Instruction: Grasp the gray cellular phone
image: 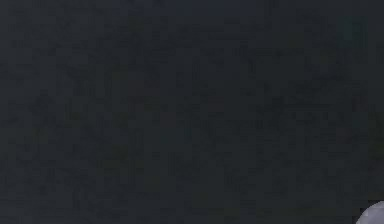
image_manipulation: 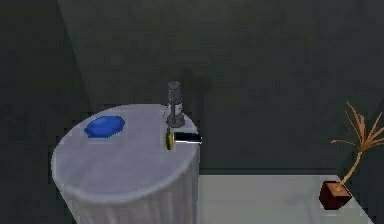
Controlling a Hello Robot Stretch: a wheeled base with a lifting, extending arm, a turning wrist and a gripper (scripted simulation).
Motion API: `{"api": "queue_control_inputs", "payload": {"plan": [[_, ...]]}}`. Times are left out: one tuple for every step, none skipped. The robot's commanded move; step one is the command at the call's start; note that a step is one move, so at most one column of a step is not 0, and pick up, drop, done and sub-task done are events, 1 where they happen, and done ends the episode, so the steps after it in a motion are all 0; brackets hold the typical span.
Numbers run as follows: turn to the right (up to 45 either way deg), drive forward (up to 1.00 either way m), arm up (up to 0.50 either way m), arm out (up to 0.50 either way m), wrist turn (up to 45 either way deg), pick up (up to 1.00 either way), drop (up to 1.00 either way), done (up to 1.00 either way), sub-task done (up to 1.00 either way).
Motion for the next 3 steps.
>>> {"api": "queue_control_inputs", "payload": {"plan": [[0.0,0.00,0.50,0.00,0.0,0.00,0.00,0.00,0.00],[0.0,0.00,0.38,0.00,0.0,0.00,0.00,0.00,0.00],[0.0,0.00,0.00,0.44,0.0,0.00,0.00,0.00,0.00]]}}
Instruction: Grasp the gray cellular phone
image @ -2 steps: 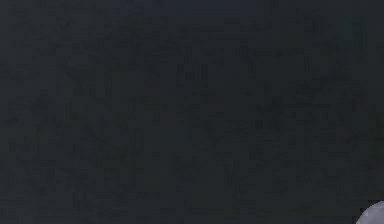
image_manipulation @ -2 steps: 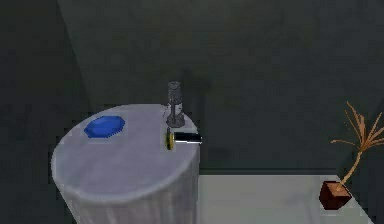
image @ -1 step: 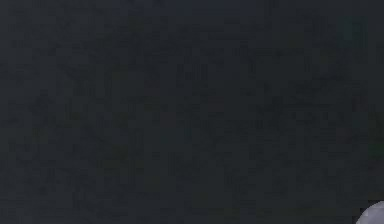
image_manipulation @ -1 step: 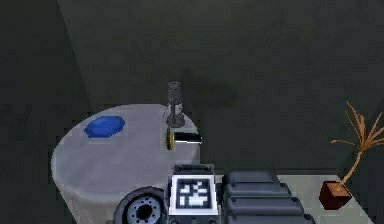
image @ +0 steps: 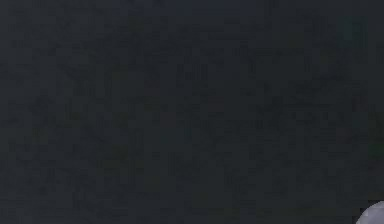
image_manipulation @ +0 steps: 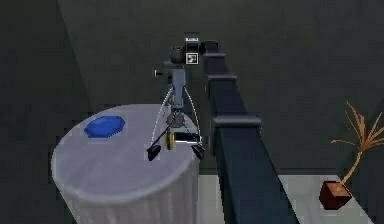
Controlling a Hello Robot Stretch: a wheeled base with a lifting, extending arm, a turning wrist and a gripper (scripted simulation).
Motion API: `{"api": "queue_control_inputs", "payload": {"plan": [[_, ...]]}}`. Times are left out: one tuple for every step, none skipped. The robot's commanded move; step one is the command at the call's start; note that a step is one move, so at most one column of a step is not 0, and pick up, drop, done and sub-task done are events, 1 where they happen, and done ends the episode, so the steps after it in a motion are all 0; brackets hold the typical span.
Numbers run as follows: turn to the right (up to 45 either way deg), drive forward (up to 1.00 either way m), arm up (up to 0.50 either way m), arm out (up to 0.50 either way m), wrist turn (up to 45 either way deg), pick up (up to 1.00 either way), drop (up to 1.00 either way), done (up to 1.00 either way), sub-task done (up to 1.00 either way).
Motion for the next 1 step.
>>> {"api": "queue_control_inputs", "payload": {"plan": [[0.0,0.00,0.00,0.00,45.0,0.00,0.00,0.00,0.00]]}}
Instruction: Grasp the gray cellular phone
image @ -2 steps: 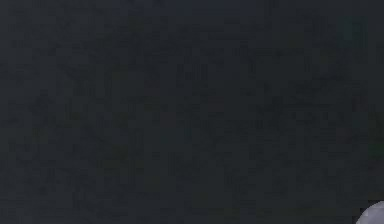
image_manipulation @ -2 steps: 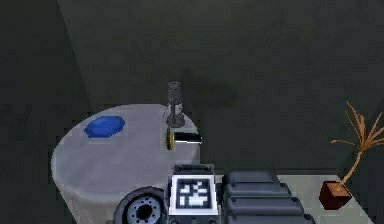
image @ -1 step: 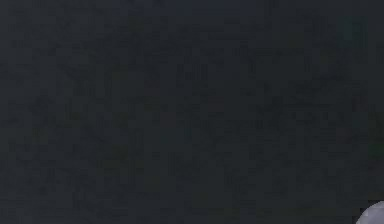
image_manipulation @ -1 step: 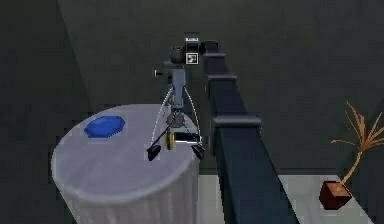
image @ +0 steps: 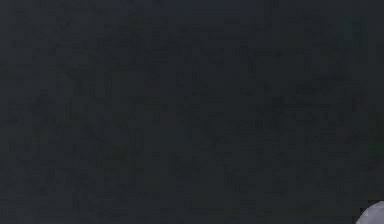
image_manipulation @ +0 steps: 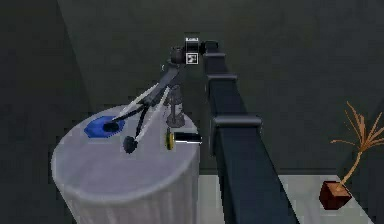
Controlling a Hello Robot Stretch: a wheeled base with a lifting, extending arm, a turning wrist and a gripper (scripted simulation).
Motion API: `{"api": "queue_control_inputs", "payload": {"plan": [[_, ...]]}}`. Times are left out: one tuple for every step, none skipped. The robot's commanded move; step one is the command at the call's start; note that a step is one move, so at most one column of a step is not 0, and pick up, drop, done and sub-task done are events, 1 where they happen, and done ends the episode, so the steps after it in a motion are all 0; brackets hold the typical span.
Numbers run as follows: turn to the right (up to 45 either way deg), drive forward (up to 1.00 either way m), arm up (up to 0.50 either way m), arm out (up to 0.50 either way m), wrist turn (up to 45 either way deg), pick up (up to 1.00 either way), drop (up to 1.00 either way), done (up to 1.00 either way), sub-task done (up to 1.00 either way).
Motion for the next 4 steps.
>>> {"api": "queue_control_inputs", "payload": {"plan": [[0.0,0.00,0.00,0.00,45.0,0.00,0.00,0.00,0.00],[0.0,0.00,0.00,0.00,45.0,0.00,0.00,0.00,0.00],[0.0,0.00,0.00,0.00,30.0,0.00,0.00,0.00,0.00],[0.0,0.00,-0.28,0.00,0.0,0.00,0.00,0.00,0.00]]}}
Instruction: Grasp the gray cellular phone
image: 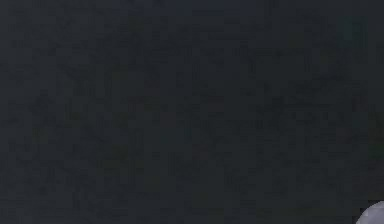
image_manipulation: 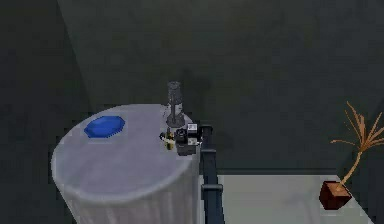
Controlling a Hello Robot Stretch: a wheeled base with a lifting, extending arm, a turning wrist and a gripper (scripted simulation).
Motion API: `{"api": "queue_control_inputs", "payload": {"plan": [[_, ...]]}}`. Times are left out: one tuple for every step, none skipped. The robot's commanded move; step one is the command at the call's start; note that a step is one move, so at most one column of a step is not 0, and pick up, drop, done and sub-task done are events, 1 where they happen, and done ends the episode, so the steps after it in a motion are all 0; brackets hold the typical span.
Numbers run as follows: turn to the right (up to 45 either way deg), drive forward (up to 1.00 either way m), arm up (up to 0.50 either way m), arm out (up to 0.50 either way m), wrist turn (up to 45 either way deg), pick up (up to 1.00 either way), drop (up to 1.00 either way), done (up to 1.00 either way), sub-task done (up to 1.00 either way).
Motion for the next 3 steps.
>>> {"api": "queue_control_inputs", "payload": {"plan": [[0.0,0.00,0.00,0.00,0.0,1.00,0.00,0.00,0.00],[0.0,0.00,0.10,0.00,0.0,0.00,0.00,0.00,0.00],[0.0,0.00,0.00,0.00,0.0,0.00,0.00,1.00,0.00]]}}
